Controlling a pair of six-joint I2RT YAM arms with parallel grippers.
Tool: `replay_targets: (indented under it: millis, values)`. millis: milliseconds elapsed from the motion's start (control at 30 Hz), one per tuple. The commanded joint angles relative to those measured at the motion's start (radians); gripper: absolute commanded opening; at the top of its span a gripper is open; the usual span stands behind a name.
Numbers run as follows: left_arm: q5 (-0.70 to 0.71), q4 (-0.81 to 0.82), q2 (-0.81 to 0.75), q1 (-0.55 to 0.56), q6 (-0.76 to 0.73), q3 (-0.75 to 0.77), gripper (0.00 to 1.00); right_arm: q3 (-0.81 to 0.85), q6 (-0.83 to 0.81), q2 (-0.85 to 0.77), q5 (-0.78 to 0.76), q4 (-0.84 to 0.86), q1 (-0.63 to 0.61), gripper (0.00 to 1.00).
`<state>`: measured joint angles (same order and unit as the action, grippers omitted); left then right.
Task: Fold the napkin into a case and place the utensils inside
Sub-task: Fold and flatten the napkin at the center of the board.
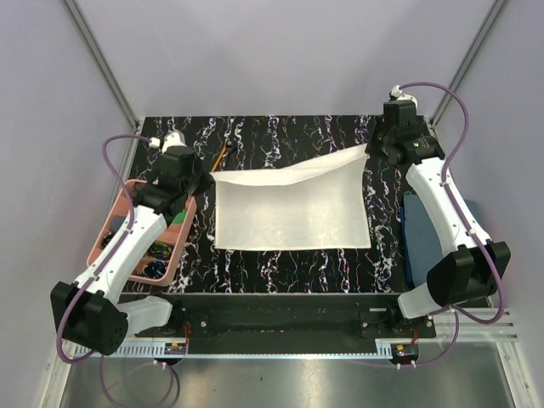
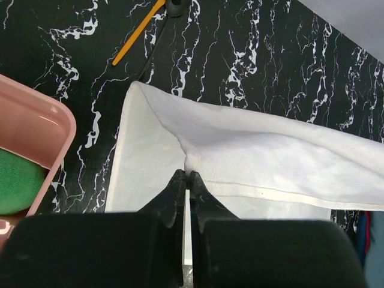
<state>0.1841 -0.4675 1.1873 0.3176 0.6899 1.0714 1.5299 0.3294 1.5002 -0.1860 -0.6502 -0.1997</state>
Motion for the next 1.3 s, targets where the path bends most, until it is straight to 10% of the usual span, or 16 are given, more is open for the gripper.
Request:
replay_targets:
  millis: [0,367,1267]
  values:
    - [-0.023,0.016,-0.058,-0.003,0.016,-0.122,0.0,-0.123,0.006,-0.073,0.06,0.001,0.008,0.0]
    - [-0.138,0.067,-0.123,0.015,0.099,-0.425,0.0,-0.439,0.056,-0.161,0.115,0.024,0.006,0.0]
    - [0.006,-0.01,-0.124,0.071,0.074,-0.465,0.0,-0.637,0.145,-0.244,0.092,-0.06,0.006,0.0]
